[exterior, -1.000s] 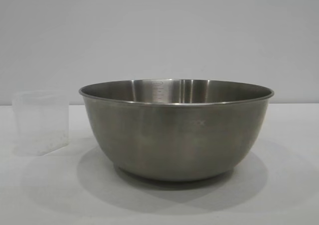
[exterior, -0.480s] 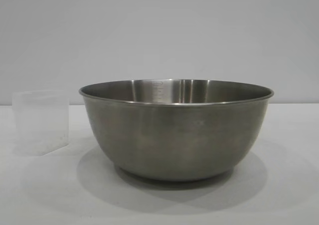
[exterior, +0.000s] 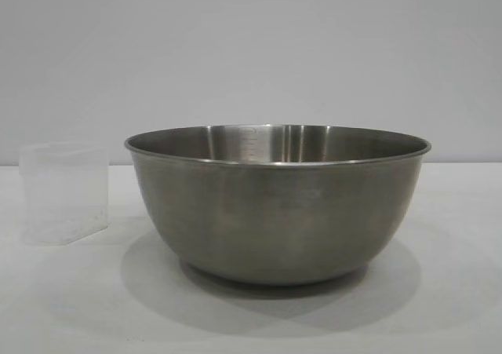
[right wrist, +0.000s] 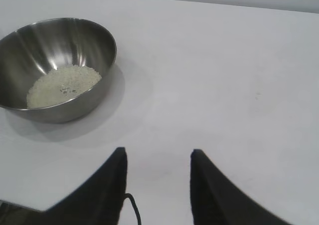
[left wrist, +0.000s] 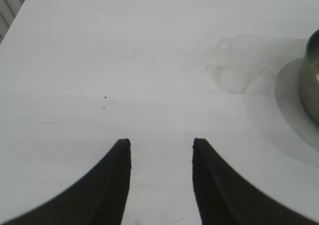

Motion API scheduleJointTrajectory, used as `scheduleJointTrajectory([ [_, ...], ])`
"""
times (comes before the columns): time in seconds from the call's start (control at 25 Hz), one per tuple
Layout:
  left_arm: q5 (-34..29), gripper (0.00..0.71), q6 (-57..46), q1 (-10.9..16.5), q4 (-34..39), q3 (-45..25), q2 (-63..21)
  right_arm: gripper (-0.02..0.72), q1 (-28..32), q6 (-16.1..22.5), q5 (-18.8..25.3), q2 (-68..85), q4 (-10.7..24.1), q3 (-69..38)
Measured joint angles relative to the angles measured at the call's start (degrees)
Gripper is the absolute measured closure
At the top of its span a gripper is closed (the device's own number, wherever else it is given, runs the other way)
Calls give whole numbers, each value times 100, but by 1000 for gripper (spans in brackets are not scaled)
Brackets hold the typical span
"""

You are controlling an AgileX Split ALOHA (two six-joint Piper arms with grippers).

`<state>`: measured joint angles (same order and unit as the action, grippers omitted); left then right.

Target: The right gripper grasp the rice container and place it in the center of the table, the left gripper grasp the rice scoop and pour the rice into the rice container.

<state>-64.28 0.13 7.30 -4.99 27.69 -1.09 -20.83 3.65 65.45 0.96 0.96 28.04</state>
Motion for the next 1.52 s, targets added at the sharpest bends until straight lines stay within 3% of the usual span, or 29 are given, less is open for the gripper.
scheduleJointTrajectory([
  [0.44, 0, 450, 239, 0, 307, 0, 0, 445, 0, 0, 0, 0, 0, 0],
  [1.52, 0, 450, 258, 0, 302, 0, 0, 445, 73, 0, 0, 0, 0, 0],
])
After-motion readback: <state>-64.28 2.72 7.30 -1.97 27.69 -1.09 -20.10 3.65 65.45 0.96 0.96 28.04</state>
